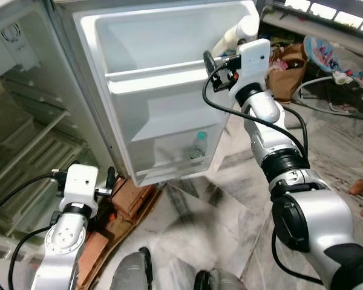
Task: Restocking fridge
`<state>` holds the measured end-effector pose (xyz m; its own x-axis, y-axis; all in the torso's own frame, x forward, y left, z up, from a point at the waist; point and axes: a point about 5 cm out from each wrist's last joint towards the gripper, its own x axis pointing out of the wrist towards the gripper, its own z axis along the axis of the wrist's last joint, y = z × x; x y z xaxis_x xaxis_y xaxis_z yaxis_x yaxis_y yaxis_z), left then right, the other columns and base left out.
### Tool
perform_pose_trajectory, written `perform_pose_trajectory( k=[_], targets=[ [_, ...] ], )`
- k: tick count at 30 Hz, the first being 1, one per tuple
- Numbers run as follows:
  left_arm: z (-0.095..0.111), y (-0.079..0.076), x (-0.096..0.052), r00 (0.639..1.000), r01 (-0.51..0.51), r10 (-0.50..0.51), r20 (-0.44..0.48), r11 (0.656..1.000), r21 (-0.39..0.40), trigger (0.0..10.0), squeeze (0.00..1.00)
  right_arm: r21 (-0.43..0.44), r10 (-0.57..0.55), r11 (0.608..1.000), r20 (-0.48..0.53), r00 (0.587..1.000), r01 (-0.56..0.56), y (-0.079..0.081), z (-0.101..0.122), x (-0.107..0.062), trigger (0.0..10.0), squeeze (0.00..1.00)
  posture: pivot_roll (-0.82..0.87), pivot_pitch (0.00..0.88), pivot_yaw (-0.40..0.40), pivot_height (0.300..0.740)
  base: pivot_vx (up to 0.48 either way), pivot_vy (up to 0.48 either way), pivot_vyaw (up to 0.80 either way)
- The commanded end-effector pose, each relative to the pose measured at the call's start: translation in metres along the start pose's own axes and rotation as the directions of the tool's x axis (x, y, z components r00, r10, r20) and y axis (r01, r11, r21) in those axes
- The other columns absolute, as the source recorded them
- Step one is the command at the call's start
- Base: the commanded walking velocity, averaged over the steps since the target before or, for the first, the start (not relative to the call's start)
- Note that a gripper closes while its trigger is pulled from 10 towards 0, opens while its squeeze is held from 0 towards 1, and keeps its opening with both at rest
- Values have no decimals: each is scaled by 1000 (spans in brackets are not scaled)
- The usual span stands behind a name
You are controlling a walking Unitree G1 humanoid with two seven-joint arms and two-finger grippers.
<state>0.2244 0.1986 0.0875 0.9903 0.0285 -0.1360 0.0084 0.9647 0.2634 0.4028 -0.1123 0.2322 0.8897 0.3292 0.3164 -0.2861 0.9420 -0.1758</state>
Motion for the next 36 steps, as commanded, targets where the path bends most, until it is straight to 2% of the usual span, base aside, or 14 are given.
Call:
perform_pose_trajectory(
  k=[1, 8, 13, 16, 21, 26, 33, 35, 36],
  targets=[
    [0, 4, -5, 1000, 2, -2, -14, 1000, 7, 10000, 0, 13, -4, 1000, -5, 1000, 4, -2, 0, 2, 10000, 0, 254, 249, -35, 740, 0, 0, 0],
    [1, 9, -12, 999, -7, 8, -39, 1000, 18, 10000, 0, -9, 12, 1000, 42, 999, -12, -2, 17, 13, 10000, 0, 266, 283, -35, 740, 0, 0, 0],
    [3, 10, -13, 999, -8, 9, -50, 1000, 21, 10000, 0, -32, 15, 999, 96, 995, -12, -2, 38, 24, 10000, 0, 267, 300, -36, 740, 0, 0, 0],
    [3, 11, -14, 998, -9, 10, -57, 1000, 21, 10000, 0, -62, 20, 998, 161, 987, -10, 0, 53, 29, 10000, 0, 265, 308, -36, 740, 0, 0, 0],
    [1, 10, -15, 998, -7, 9, -67, 1000, 20, 10000, 0, -64, 37, 998, 217, 975, -24, 6, 65, 33, 10000, 0, 260, 303, -40, 740, 0, 0, 0],
    [2, 7, -12, 998, -10, 11, -67, 1000, 14, 10000, 0, -41, 45, 998, 215, 976, -37, 7, 57, 29, 10000, 0, 248, 290, -49, 740, 0, 0, 0],
    [3, 1, -2, 999, 1, -1, -48, 1000, -2, 10000, 0, -21, 83, 997, 237, 968, -80, 13, 35, 11, 10000, 0, 207, 243, -50, 740, 0, 0, 0],
    [4, -1, 1, 999, 5, -5, -37, 1000, -7, 10000, 0, -18, 99, 995, 244, 965, -97, 17, 28, 4, 10000, 0, 195, 230, -49, 740, 0, 0, 0],
    [6, -3, 6, 1000, 8, -8, -28, 1000, -8, 10000, 0, -14, 128, 992, 252, 959, -128, 26, 18, -9, 10000, 0, 175, 209, -44, 740, 0, 0, 0]
  ],
)
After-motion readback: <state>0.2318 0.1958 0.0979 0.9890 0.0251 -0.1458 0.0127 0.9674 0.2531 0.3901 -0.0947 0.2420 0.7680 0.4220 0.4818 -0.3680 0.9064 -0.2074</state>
